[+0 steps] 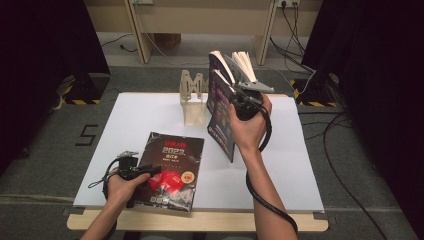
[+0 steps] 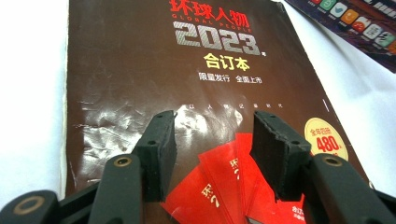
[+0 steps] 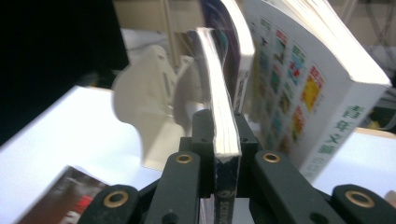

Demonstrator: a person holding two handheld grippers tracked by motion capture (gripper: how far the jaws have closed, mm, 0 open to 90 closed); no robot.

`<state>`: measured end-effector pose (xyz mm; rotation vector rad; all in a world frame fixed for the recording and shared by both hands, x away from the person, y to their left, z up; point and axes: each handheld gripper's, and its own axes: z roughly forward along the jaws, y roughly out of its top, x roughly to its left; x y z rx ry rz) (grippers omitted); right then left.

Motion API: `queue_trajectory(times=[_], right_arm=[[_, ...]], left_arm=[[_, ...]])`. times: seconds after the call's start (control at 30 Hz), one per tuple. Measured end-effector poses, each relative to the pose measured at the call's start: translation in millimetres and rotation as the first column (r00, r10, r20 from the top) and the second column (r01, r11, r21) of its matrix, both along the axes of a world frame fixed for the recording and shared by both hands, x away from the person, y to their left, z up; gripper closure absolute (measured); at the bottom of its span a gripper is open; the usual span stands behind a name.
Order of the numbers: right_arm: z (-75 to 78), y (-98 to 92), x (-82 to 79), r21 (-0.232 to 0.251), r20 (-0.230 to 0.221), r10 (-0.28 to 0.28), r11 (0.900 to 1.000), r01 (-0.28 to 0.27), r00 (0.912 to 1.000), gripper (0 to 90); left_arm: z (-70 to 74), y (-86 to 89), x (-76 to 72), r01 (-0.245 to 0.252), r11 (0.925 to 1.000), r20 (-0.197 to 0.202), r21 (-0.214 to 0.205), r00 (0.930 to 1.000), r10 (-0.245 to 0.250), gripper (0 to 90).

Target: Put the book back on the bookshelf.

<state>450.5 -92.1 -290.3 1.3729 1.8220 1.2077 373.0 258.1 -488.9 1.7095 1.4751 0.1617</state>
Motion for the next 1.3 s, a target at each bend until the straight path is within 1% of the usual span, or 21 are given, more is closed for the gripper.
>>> queue_trajectory(times=[0.07, 0.2, 0.27, 0.3, 0.37, 0.5, 0.53, 0.57, 0.7, 0.83, 1.03, 1.07, 1.1, 1.2, 1.3], right_arm=[[2.4, 1.1, -1.2, 0.020, 0.015, 0.016, 0.9997, -0.016, 0.9998, 84.6], [5.5, 6.0, -0.9, 0.041, 0.043, 0.032, 0.9986, -0.033, 0.9986, 84.6], [6.3, 9.1, 0.0, 0.048, 0.063, 0.031, 0.9983, -0.034, 0.9975, 84.6], [6.9, 10.4, 0.8, 0.047, 0.074, 0.024, 0.9985, -0.027, 0.9970, 84.6], [8.4, 12.6, 3.0, 0.066, 0.093, 0.021, 0.9974, -0.028, 0.9955, 84.6], [12.6, 17.3, 9.5, 0.087, 0.117, -0.003, 0.9962, -0.007, 0.9932, 84.6], [13.0, 18.4, 12.4, 0.085, 0.128, -0.008, 0.9963, -0.003, 0.9917, 84.6], [13.4, 19.8, 14.3, 0.094, 0.130, -0.015, 0.9956, 0.002, 0.9914, 84.6], [12.7, 25.3, 22.4, 0.092, 0.155, -0.035, 0.9955, 0.021, 0.9873, 84.5], [8.9, 28.9, 29.6, 0.106, 0.161, -0.048, 0.9939, 0.031, 0.9858, 84.5], [0.4, 36.3, 37.7, 0.094, 0.164, -0.063, 0.9944, 0.048, 0.9845, 84.5], [-0.8, 37.1, 38.6, 0.087, 0.170, -0.065, 0.9949, 0.051, 0.9833, 84.5], [-2.6, 38.6, 39.9, 0.084, 0.168, -0.068, 0.9950, 0.055, 0.9834, 84.4], [-6.5, 40.5, 42.5, 0.087, 0.166, -0.080, 0.9940, 0.066, 0.9829, 84.4], [-5.5, 42.1, 43.8, 0.095, 0.173, -0.090, 0.9927, 0.074, 0.9809, 84.4]], left_arm=[[0.1, -0.2, 0.1, 0.000, 1.0000, 0.000, 0.001, 1.0000, 0.000, 48.5], [0.0, 0.3, 0.2, 0.002, 1.0000, -0.001, -0.001, 1.0000, -0.002, 48.6], [0.1, 0.6, 0.1, 0.001, 1.0000, -0.001, 0.000, 1.0000, -0.001, 48.7], [0.1, 0.8, 0.1, 0.001, 1.0000, -0.001, 0.001, 1.0000, -0.001, 48.7], [0.2, 1.8, 0.1, -0.001, 1.0000, -0.003, 0.003, 1.0000, 0.001, 48.7], [0.1, 2.2, 0.1, 0.000, 1.0000, -0.002, -0.001, 1.0000, 0.000, 48.7], [0.1, 2.2, 0.1, -0.001, 1.0000, -0.002, -0.002, 1.0000, 0.001, 48.6], [0.0, 2.3, 0.2, -0.002, 1.0000, -0.002, -0.003, 1.0000, 0.002, 48.7], [0.0, 2.5, 0.3, -0.002, 1.0000, -0.003, -0.009, 1.0000, 0.002, 48.7], [0.3, 2.6, 0.4, 0.002, 1.0000, -0.005, -0.009, 1.0000, -0.002, 48.7], [0.6, 2.6, 0.5, 0.004, 1.0000, -0.008, -0.008, 1.0000, -0.004, 48.7], [0.5, 2.6, 0.4, 0.004, 1.0000, -0.007, -0.008, 1.0000, -0.004, 48.7], [0.1, 2.2, 0.4, 0.000, 1.0000, -0.003, -0.007, 1.0000, 0.000, 48.7], [0.1, 2.1, 0.5, 0.001, 1.0000, -0.002, -0.006, 1.0000, -0.001, 48.8], [0.1, 2.1, 0.3, 0.001, 1.0000, -0.003, -0.007, 1.0000, -0.001, 48.8]])
